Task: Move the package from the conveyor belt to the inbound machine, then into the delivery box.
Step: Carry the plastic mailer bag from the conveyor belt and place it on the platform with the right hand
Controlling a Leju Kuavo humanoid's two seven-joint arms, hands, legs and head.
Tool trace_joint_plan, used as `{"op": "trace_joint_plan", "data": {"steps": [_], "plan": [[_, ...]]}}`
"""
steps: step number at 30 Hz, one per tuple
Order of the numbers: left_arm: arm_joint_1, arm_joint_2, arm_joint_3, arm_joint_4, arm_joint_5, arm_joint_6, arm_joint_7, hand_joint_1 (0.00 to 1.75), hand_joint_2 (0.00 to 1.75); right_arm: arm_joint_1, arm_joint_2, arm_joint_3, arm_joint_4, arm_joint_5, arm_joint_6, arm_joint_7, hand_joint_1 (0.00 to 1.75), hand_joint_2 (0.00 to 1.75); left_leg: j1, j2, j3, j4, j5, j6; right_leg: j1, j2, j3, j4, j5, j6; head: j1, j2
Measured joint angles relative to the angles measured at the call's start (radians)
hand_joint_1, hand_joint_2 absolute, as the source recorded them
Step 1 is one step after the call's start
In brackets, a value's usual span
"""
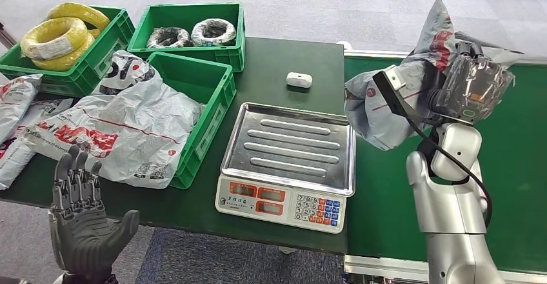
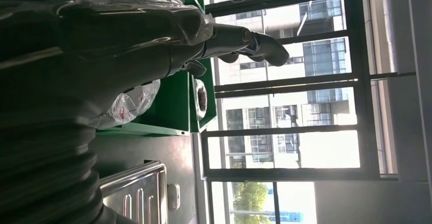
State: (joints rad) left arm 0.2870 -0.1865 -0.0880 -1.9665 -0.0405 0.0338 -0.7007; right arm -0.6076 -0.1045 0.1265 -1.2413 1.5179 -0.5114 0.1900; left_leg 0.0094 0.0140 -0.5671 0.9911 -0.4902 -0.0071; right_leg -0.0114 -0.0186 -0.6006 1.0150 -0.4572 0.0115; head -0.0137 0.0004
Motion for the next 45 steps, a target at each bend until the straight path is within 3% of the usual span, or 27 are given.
{"op": "trace_joint_plan", "data": {"steps": [3, 8, 12, 19, 33, 34, 37, 38, 45], "plan": [[-0.006, 0.000, -0.001, 0.010, 0.003, -0.003, 0.000, 0.00, 1.75, 0.001, 0.004, 0.003, 0.005, -0.015, 0.002, -0.045, 1.75, 1.75, 0.000, 0.000, 0.000, 0.000, 0.000, 0.000, 0.000, 0.000, 0.000, 0.000, 0.000, 0.000, 0.000, 0.000], [-0.052, 0.007, -0.016, 0.053, 0.017, -0.020, 0.000, 0.00, 1.75, -0.047, 0.054, 0.002, 0.127, -0.299, 0.126, -0.416, 1.74, 1.75, 0.000, 0.004, 0.000, 0.000, 0.000, 0.000, 0.000, 0.002, 0.000, 0.000, 0.001, -0.001, 0.000, 0.000], [-0.106, 0.012, -0.036, 0.101, 0.024, -0.025, 0.000, 0.00, 1.75, -0.125, 0.118, 0.030, 0.298, -0.370, 0.146, -0.556, 1.75, 1.75, 0.000, 0.003, 0.001, 0.000, 0.002, -0.001, 0.001, 0.002, 0.000, 0.001, 0.001, -0.001, 0.000, 0.000], [-0.166, 0.030, -0.069, 0.147, 0.045, -0.030, 0.000, 0.00, 1.75, -0.170, 0.188, 0.114, 0.400, -0.393, 0.181, -0.576, 1.75, 1.75, 0.001, 0.002, -0.001, 0.000, 0.002, -0.001, 0.001, 0.001, -0.001, 0.001, 0.001, -0.001, 0.000, 0.000], [-0.182, 0.050, -0.088, 0.171, 0.059, -0.034, 0.000, 0.00, 1.75, -0.111, 0.206, 0.171, 0.473, -0.388, 0.156, -0.516, 1.74, 1.75, 0.001, 0.003, -0.001, 0.000, 0.002, -0.001, 0.001, 0.001, -0.001, 0.000, 0.001, -0.001, 0.000, 0.000], [-0.182, 0.051, -0.089, 0.171, 0.059, -0.034, 0.000, 0.00, 1.75, -0.100, 0.207, 0.173, 0.478, -0.385, 0.148, -0.513, 1.58, 1.75, 0.001, 0.003, -0.001, 0.000, 0.001, -0.001, 0.001, 0.001, -0.001, 0.000, 0.001, -0.001, 0.000, 0.000], [-0.184, 0.052, -0.093, 0.173, 0.060, -0.034, 0.000, 0.00, 1.75, -0.082, 0.209, 0.176, 0.496, -0.384, 0.135, -0.507, 0.31, 1.75, 0.001, 0.003, -0.001, 0.000, 0.001, -0.001, 0.001, 0.001, -0.001, 0.000, 0.001, -0.001, 0.000, 0.000], [-0.185, 0.053, -0.094, 0.175, 0.061, -0.034, 0.000, 0.00, 1.75, -0.078, 0.211, 0.177, 0.503, -0.382, 0.130, -0.503, 0.03, 1.75, 0.001, 0.003, -0.001, 0.000, 0.001, -0.001, 0.001, 0.001, -0.001, 0.000, 0.001, -0.001, 0.000, 0.000], [-0.200, 0.065, -0.098, 0.194, 0.073, -0.032, 0.000, 0.00, 1.75, -0.064, 0.219, 0.179, 0.547, -0.348, 0.073, -0.462, 0.00, 1.75, 0.001, 0.003, 0.000, 0.000, 0.001, -0.001, 0.001, 0.001, -0.001, 0.000, 0.001, -0.001, 0.000, 0.000]]}}
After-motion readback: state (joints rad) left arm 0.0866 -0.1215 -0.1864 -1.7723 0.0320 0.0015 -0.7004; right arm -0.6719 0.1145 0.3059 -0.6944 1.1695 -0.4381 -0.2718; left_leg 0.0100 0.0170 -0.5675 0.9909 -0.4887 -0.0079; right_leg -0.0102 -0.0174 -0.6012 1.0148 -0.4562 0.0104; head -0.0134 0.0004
